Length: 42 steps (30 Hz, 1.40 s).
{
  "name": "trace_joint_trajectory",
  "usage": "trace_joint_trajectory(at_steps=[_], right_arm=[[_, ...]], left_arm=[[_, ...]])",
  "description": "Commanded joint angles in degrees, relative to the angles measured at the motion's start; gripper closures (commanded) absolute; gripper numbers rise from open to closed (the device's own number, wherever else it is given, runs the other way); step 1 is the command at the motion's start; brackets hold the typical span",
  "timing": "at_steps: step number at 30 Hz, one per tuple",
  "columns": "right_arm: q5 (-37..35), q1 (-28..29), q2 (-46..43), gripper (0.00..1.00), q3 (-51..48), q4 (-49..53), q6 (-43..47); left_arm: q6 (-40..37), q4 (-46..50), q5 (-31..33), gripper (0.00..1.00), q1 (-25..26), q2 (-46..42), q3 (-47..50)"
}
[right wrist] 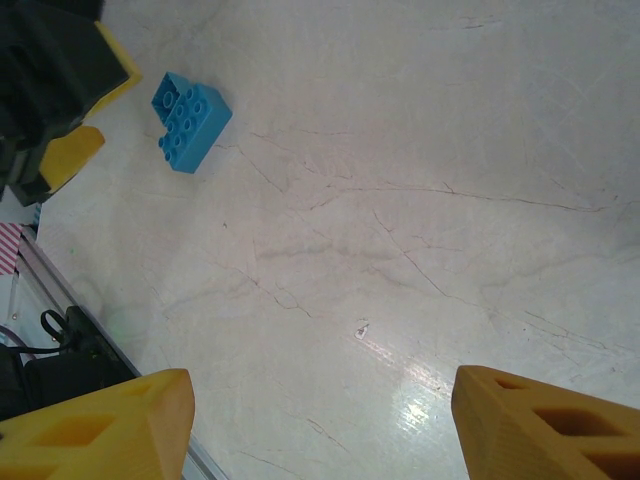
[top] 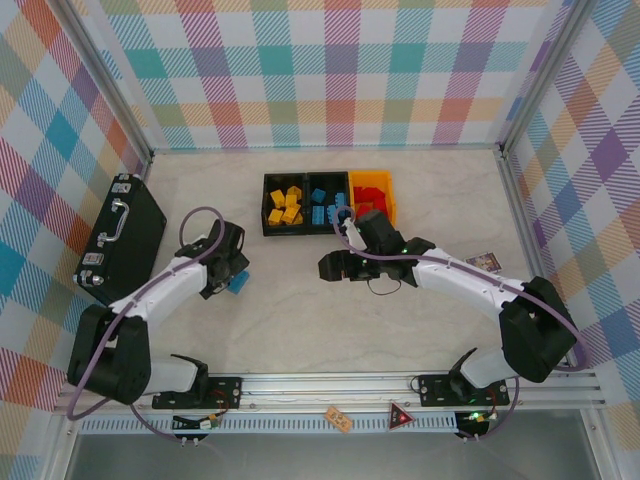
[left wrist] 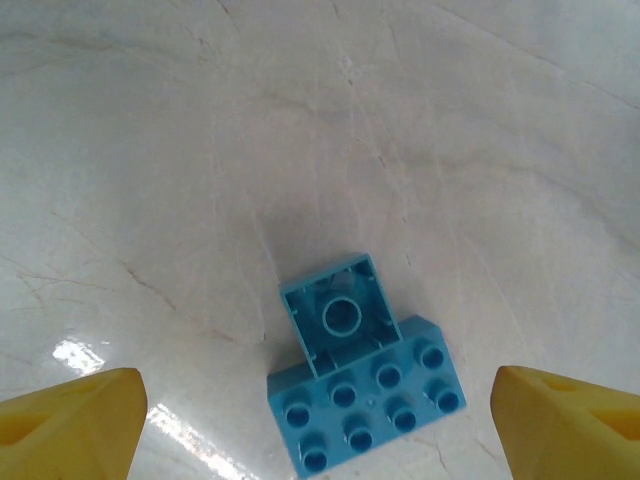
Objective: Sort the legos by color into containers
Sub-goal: Pick up the lego from the middle-left of the table, then place the lego in the container.
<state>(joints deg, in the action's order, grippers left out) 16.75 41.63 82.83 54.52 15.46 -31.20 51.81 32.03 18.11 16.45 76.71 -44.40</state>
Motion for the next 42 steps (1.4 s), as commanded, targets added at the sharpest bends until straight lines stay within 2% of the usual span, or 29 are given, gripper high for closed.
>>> trace_joint_trajectory(at_steps=[1,6,12,24,32,38,42], right_arm=[[0.17,0.30,0.14,0.31,1.31,-0.41,0.48],[-0.32,0.30,0.23,0.32,0.86,-0.11,0.48],[-1.19,0.30,0.32,0.32,0.45,-0.06,0.36],[-1.33,0.30,1.28,0.32,0.58,-0.46,-0.31],[-2.94,0.21,0.52,0.32,0.94,0.14,0.15],[-3.57,-1.21,-1.62,0.32,0.61,0.46,0.17],[-4.74,-2.87,-3.61,0.32,0.16,1.81,0.20]], left_arm=[[3.05,-3.45,0.44,0.11,-1.70,2.78,-0.12],[2.96,-5.66,-0.01,0.15,-3.04,6.79,-0.68],[2.33,-8.12,-2.61,0.26,-4.05,11.08,-0.92],[0.20,-8.07,-4.33,0.69,-5.06,11.29,-2.24],[-5.09,-4.63,-8.87,0.68,-3.99,9.12,-7.20],[-9.30,-0.80,-8.54,0.67,1.42,8.32,-13.54],[-11.78,1.11,-10.18,0.67,5.35,11.09,-20.02]])
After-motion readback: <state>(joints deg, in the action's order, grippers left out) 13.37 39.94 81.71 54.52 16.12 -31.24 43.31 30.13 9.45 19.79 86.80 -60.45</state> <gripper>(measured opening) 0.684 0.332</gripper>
